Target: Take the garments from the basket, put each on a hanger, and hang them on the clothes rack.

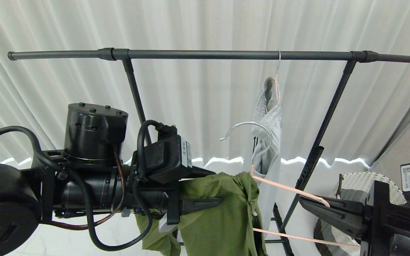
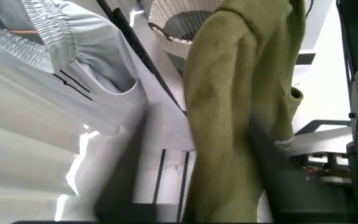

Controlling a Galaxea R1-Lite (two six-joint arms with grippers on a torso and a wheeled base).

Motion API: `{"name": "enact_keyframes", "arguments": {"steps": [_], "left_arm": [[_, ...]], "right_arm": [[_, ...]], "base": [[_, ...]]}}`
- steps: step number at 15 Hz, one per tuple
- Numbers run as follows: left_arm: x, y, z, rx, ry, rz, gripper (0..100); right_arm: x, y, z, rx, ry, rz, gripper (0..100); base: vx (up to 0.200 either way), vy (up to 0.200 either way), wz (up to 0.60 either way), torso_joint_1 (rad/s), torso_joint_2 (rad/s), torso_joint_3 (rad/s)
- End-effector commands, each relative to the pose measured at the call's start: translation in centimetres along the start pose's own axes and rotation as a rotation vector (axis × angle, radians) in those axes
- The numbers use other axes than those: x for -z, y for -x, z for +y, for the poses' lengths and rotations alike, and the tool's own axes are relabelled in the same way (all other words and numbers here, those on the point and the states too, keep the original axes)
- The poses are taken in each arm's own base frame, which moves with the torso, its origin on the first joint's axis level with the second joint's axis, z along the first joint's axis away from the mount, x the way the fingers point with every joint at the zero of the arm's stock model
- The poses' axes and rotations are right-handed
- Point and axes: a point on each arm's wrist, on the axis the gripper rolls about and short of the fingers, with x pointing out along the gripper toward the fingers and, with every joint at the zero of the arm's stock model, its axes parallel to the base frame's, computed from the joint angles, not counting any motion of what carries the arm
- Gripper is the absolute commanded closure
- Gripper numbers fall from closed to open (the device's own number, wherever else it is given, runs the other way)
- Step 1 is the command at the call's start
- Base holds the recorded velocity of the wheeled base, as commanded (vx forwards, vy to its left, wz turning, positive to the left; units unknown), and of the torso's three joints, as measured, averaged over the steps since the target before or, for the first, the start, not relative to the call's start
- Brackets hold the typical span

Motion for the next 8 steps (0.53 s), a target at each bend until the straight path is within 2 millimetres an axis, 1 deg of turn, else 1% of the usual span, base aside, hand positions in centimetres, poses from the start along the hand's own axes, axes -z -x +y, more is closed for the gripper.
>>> {"name": "enact_keyframes", "arguments": {"steps": [1,7,8], "left_arm": [[0.04,0.02,-0.05,0.000,0.000,0.001,100],[0.17,0.20,0.19,-0.012,0.004,0.006,100],[0.22,0.25,0.24,-0.016,0.005,0.008,100]], "right_arm": [[-0.14,0.01,-0.05,0.005,0.002,-0.006,100],[-0.23,0.14,-0.07,0.009,0.003,-0.012,100],[-0.23,0.14,-0.10,0.010,0.003,-0.012,0]], "base": [[0.000,0.000,0.00,0.000,0.00,0.000],[0.000,0.000,0.00,0.000,0.00,0.000],[0.000,0.000,0.00,0.000,0.00,0.000]]}}
